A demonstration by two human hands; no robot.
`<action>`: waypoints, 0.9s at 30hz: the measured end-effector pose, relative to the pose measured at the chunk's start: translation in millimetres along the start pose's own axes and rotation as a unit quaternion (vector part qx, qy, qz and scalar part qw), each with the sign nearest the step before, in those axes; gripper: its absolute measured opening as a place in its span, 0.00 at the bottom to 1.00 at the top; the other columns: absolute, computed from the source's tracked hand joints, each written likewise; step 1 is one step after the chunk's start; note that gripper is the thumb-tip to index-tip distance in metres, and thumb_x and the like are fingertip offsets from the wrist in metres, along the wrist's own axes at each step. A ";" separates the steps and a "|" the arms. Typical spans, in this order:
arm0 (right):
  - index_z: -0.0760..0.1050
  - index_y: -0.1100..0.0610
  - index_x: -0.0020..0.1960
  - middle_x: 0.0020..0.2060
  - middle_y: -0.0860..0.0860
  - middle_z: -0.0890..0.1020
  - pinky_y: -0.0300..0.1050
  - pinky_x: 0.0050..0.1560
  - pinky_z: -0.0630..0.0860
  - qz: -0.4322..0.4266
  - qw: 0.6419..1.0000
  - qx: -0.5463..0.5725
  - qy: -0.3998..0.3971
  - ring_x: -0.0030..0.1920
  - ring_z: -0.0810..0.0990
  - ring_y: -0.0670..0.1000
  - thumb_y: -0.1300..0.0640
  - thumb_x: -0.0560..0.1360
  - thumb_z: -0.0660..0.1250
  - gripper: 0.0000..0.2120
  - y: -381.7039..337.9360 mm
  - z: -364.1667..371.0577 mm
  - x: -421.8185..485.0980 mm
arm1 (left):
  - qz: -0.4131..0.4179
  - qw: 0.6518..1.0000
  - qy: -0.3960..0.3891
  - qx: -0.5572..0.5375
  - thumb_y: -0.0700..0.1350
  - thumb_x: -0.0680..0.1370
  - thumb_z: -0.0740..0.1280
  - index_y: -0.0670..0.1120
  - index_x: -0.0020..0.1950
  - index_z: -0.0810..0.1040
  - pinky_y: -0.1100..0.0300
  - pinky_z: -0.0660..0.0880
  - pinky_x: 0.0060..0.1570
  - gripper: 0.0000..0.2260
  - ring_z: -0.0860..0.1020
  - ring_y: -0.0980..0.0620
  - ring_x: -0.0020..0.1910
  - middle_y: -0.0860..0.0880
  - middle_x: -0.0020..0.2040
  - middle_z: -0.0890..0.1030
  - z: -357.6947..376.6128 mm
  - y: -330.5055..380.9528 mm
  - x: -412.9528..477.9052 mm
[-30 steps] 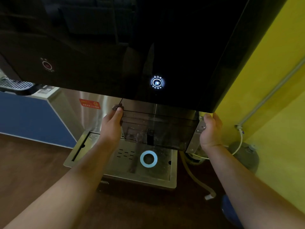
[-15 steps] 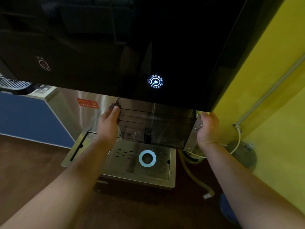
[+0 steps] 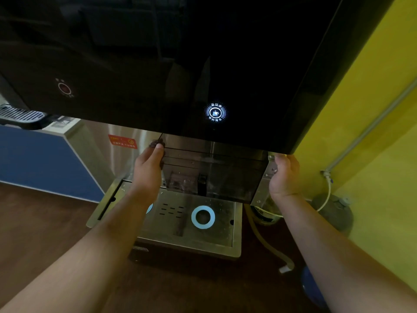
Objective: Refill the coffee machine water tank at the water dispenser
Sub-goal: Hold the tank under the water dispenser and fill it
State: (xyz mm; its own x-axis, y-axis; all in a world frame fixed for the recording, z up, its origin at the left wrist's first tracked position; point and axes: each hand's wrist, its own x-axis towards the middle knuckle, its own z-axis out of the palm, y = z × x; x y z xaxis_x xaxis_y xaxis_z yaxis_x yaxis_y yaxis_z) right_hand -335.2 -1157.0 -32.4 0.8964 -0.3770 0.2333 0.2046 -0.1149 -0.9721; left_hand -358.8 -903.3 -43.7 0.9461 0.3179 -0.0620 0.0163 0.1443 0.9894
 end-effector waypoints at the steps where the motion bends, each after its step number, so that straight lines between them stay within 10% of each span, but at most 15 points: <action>1: 0.71 0.70 0.42 0.31 0.60 0.67 0.27 0.29 0.63 -0.010 1.000 0.002 -0.003 0.29 0.63 0.53 0.52 0.71 0.57 0.19 0.4 -0.4 -0.2 | 0.000 1.000 -0.003 0.001 0.43 0.86 0.54 0.54 0.48 0.75 0.72 0.76 0.39 0.13 0.82 0.69 0.38 0.62 0.35 0.85 0.2 0.4 -0.5; 10: 0.67 0.60 0.35 0.30 0.49 0.65 0.27 0.27 0.62 -0.006 1.000 -0.008 -0.003 0.31 0.64 0.45 0.52 0.71 0.56 0.12 5.1 -1.0 1.1 | -0.010 1.000 0.003 -0.007 0.44 0.85 0.56 0.55 0.49 0.75 0.62 0.71 0.58 0.11 0.78 0.60 0.51 0.54 0.49 0.80 1.8 1.4 -2.8; 17: 0.69 0.76 0.45 0.30 0.50 0.66 0.28 0.27 0.62 -0.026 1.000 -0.006 -0.002 0.34 0.64 0.51 0.53 0.71 0.56 0.23 9.0 -1.0 4.2 | -0.003 1.000 0.009 -0.009 0.44 0.85 0.56 0.55 0.48 0.76 0.69 0.74 0.44 0.12 0.82 0.68 0.40 0.56 0.45 0.81 3.2 2.9 -2.8; 24: 0.67 0.80 0.50 0.37 0.74 0.70 0.28 0.26 0.62 -0.026 1.000 -0.004 -0.004 0.37 0.61 0.64 0.53 0.72 0.57 0.26 11.4 -2.7 8.0 | 0.001 1.000 0.006 -0.011 0.43 0.85 0.55 0.54 0.48 0.75 0.73 0.75 0.37 0.12 0.82 0.69 0.37 0.56 0.44 0.81 4.7 5.4 -2.9; 27: 0.68 0.79 0.50 0.35 0.69 0.67 0.28 0.26 0.62 -0.017 1.000 -0.003 -0.005 0.36 0.64 0.55 0.52 0.71 0.58 0.27 11.3 -3.1 7.1 | -0.001 1.000 0.007 -0.007 0.43 0.85 0.55 0.54 0.47 0.75 0.74 0.75 0.36 0.12 0.82 0.69 0.36 0.54 0.45 0.80 5.4 6.3 -3.5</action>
State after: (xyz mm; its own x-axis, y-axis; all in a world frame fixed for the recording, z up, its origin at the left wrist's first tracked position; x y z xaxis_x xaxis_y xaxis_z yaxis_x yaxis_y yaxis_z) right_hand -327.8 -1163.9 -41.6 0.8927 -0.3639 0.2658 0.2324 -0.1334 -0.9634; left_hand -360.3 -908.6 -36.5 0.9411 0.3316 -0.0660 0.0136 0.1580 0.9873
